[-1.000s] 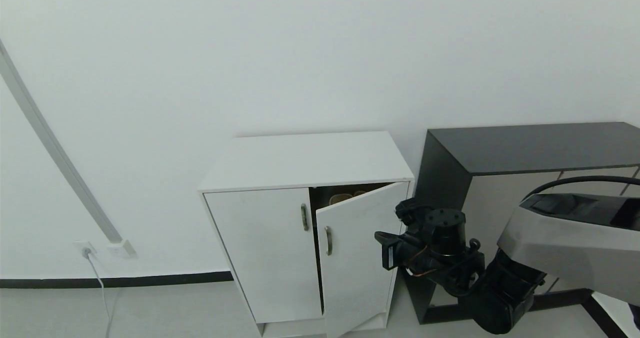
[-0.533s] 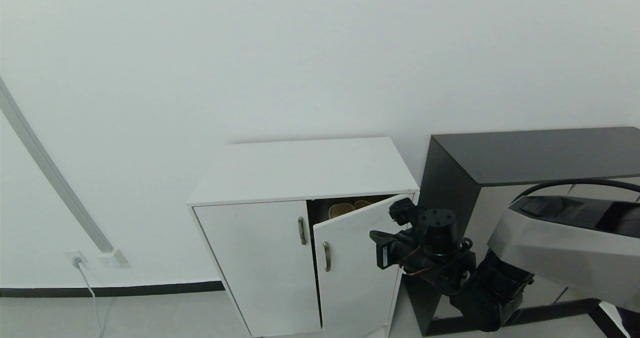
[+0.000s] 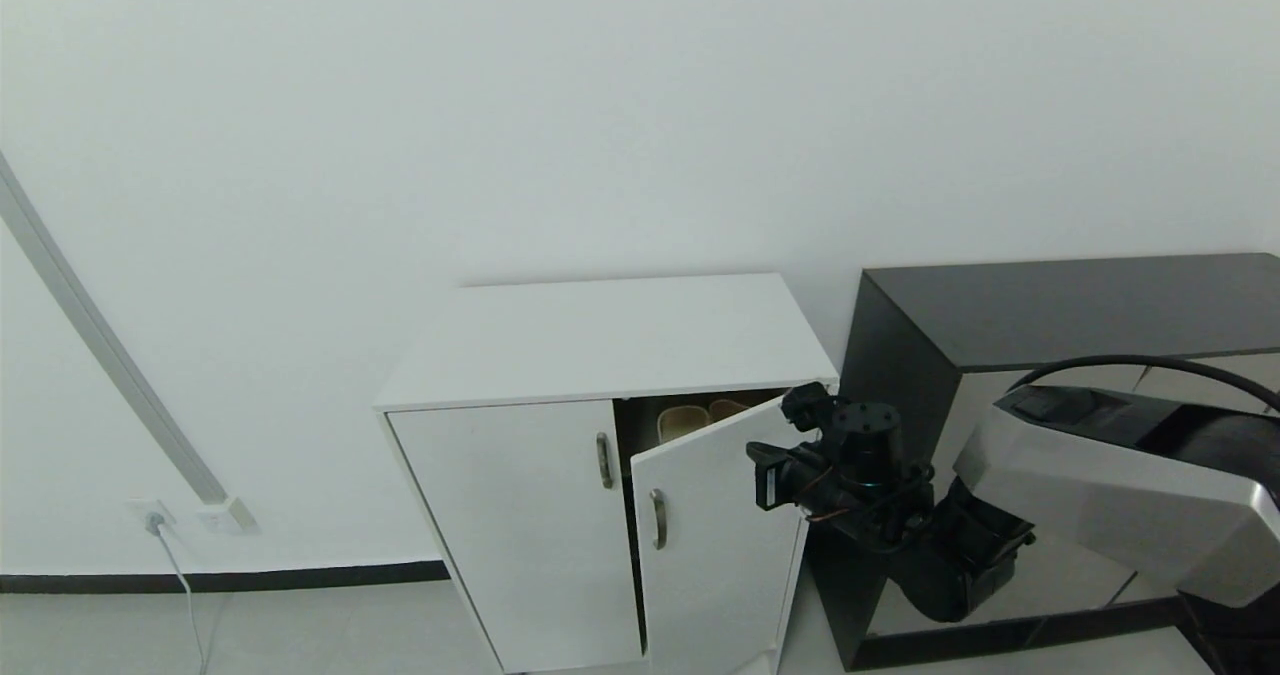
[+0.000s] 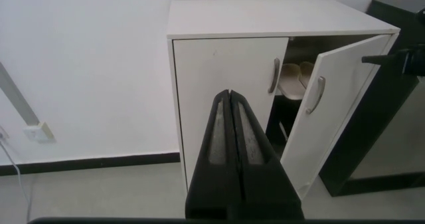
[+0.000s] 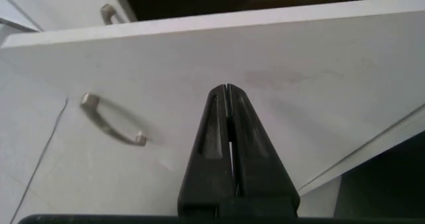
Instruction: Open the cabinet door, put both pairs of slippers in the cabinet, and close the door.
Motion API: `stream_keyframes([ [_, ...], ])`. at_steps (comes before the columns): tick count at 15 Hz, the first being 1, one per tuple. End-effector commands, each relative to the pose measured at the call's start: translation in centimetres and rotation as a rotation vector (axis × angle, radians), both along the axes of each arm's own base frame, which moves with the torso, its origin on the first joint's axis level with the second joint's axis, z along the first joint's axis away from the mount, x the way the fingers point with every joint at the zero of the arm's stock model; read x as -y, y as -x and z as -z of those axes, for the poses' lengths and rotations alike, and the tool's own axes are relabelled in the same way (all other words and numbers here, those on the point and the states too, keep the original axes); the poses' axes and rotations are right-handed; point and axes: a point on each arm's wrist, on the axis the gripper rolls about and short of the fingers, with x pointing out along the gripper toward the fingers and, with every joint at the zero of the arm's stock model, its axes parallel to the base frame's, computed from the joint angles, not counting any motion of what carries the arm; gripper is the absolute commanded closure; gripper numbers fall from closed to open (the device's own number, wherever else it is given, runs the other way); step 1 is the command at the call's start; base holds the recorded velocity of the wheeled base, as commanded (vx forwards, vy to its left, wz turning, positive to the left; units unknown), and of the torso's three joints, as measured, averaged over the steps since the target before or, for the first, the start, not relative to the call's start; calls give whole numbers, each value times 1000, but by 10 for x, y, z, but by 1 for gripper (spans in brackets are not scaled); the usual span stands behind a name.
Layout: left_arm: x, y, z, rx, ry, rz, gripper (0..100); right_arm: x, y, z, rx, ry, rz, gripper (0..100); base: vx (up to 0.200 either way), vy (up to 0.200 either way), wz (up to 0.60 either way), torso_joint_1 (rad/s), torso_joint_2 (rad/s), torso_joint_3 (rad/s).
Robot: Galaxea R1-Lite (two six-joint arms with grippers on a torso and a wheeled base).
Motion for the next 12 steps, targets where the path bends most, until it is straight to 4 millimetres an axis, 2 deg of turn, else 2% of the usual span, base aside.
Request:
stream_keyframes([
  [1,0,0,0,-1,0,0,100,-3,-5,1,1,-1,0,100,0,0,0,0,0,0],
  [8,0,0,0,1,0,0,100,-11,-21,3,-2,4,5,100,0,0,0,0,0,0],
  [12,0,0,0,-1,0,0,100,-9,-31,2,-7,19,16,100,0,0,0,0,0,0],
])
